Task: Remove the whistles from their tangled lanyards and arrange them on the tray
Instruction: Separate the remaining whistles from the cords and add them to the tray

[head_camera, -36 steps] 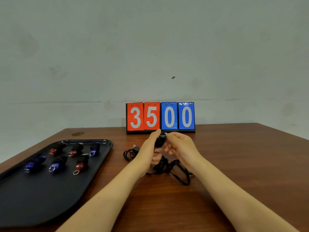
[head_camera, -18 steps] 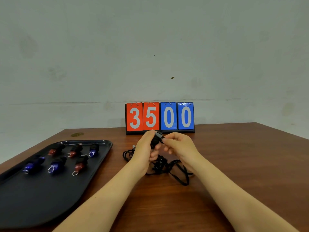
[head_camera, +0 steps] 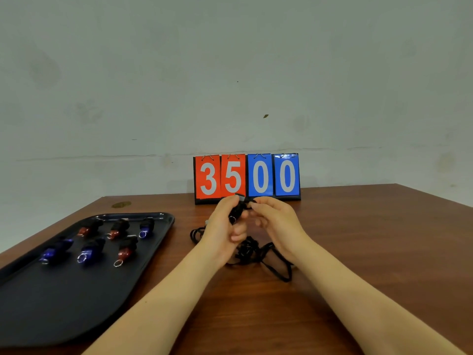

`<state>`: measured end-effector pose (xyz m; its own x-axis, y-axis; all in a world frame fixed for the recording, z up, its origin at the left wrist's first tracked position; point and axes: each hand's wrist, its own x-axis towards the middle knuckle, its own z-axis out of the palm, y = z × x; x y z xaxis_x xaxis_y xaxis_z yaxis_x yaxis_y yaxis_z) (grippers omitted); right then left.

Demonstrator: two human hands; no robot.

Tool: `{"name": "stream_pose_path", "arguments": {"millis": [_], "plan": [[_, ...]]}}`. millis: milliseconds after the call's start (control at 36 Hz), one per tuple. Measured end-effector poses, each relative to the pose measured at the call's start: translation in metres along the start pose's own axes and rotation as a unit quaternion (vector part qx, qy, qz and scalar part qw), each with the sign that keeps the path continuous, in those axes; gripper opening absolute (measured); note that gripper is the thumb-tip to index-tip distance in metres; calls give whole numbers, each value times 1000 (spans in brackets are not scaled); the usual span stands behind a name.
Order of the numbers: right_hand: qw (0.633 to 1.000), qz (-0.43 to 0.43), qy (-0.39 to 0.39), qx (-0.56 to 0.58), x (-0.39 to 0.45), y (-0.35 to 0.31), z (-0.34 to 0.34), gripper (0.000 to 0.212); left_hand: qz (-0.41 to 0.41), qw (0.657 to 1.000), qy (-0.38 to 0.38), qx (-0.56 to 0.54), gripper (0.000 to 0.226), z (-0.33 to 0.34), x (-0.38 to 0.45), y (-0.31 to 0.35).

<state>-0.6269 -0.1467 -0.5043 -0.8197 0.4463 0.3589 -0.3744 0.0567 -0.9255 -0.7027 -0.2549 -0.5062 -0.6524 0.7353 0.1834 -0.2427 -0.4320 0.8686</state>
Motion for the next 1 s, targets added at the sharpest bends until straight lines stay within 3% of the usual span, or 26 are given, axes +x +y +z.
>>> {"name": "stream_pose_path", "arguments": {"millis": [111,222,389,528,639,750,861,1000], "plan": [[995,14,-11,102,1,-1,-1,12,6,998,25,61,24,3,0,-3],[991,38,-14,129,3,-1,-4,8,-30,999,8,12,25,4,0,-4],[999,21,-6,-33,4,1,-3,5,-84,977,24,-194,25,1,-2,5],[988,-35,-3,-148,2,-1,0,4,-88,972,18,-215,26,-8,-4,10],[956,-116,5,-269,-2,0,-5,7,-87,985,-22,-145,35,-9,-5,13],[915,-186,20,-358,-5,0,-9,11,-74,997,-7,-12,33,-8,-2,12],[892,-248,39,-375,-3,-2,-10,14,-60,996,-6,67,28,-8,0,11],[892,-259,67,-364,-4,-5,-11,16,-29,966,10,258,25,-3,3,7]]}}
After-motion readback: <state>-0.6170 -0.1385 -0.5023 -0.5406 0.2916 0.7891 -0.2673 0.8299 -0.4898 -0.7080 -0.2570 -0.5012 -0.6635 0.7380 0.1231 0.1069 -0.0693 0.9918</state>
